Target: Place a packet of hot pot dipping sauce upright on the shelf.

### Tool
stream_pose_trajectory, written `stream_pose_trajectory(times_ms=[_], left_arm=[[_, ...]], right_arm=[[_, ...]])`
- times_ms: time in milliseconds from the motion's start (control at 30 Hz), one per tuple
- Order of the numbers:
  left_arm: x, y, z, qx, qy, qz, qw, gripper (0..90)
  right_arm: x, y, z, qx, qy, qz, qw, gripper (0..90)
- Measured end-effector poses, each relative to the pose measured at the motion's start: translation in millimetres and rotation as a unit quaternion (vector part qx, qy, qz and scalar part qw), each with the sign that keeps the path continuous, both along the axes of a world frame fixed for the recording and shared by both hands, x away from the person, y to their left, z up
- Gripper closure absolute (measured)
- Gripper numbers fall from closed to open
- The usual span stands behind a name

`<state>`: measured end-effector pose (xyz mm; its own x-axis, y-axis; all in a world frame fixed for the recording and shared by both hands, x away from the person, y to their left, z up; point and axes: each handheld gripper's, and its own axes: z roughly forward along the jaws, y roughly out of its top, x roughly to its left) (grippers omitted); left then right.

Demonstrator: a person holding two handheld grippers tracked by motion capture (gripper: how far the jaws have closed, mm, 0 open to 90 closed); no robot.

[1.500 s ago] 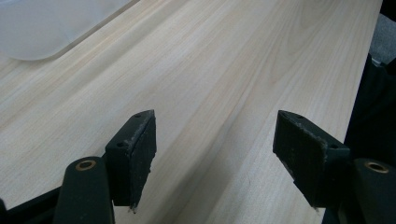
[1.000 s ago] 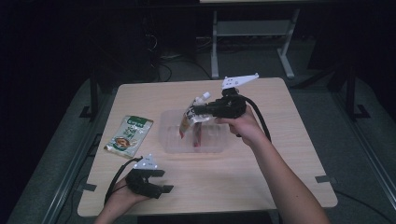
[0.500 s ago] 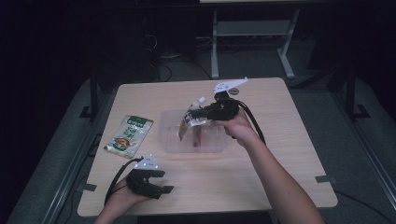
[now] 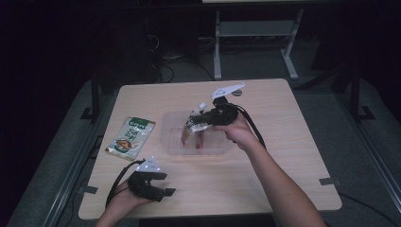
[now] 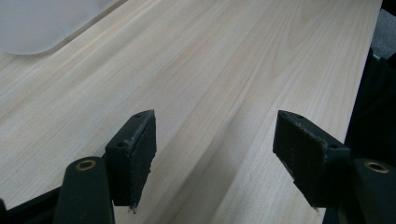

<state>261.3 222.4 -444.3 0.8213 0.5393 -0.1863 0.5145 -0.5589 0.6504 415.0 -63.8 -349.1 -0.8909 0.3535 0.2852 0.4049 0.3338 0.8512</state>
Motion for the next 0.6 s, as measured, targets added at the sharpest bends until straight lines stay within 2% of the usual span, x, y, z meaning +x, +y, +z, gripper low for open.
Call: stream_pose_trajectory(times_ms=[100, 200, 600], left_arm=[[0.0, 0.1, -0.2, 0.0, -0.001, -0.001, 1.0, 29.8], [0.2, 0.0, -0.3, 0.001, 0.0, -0.002, 1.0, 29.8], [-0.2, -1.1, -1.2, 0.002, 0.004, -0.003, 1.0, 29.8]], right_arm=[[0.5, 0.5, -5.7, -0.005, 0.002, -0.001, 1.0, 89.4], [1.0, 0.4, -9.6, 0.0, 0.008, -0.003, 1.0, 89.4], [3.6, 3.8, -13.5, -0.003, 0.013, -0.006, 0.9999, 89.2]])
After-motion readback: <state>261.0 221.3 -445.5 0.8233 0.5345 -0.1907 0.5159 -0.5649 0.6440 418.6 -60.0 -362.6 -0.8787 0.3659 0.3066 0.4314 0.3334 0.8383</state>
